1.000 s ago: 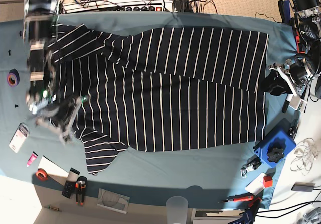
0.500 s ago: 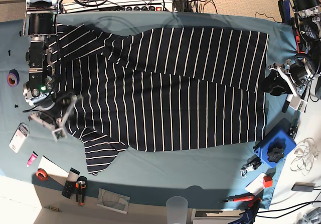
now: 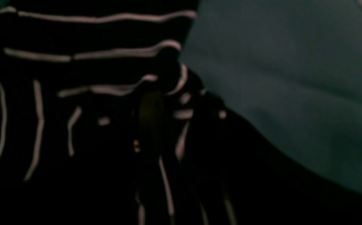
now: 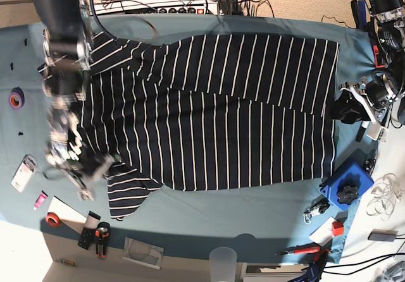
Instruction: Layout the t-shirt on the table in an organized manner, then fold the t-shirt properly
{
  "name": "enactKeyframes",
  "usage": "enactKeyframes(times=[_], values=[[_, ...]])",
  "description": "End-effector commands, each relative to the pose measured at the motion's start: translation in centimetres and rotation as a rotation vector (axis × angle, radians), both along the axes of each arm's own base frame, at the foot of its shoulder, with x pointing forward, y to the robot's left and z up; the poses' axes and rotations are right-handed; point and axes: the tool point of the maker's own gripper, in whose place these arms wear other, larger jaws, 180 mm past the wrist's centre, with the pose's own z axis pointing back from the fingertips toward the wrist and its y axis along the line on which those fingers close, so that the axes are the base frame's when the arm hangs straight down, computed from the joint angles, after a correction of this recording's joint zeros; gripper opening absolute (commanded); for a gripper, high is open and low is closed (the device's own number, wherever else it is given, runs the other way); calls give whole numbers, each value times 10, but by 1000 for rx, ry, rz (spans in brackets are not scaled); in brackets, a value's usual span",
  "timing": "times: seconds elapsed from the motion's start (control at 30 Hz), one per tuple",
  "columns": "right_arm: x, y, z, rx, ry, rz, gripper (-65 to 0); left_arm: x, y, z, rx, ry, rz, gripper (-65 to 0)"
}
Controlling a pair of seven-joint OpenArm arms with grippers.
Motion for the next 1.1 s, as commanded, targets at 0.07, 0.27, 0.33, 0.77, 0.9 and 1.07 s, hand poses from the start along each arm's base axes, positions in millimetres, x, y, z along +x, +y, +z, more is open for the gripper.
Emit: enactKeyframes(times=[0.07, 0.27, 0.33, 0.77, 0.9, 1.07], values=[[6, 0, -3, 10, 16, -20, -430, 8, 4, 16, 1, -55, 0, -385], [-26, 1, -37, 1, 158, -27, -431, 8, 4, 15, 1, -54, 0, -385], [-34, 0, -40, -11, 197, -27, -491, 8, 4, 16, 1, -55, 0, -385], [-51, -1, 32, -179, 19, 52, -650, 8, 4, 16, 0, -57, 1, -385], [-69, 5, 45, -156, 10, 84, -650, 8, 4, 16, 1, -56, 1, -385], [-101, 15, 41, -110, 54, 141, -650, 8, 3, 15, -3, -57, 1, -385]])
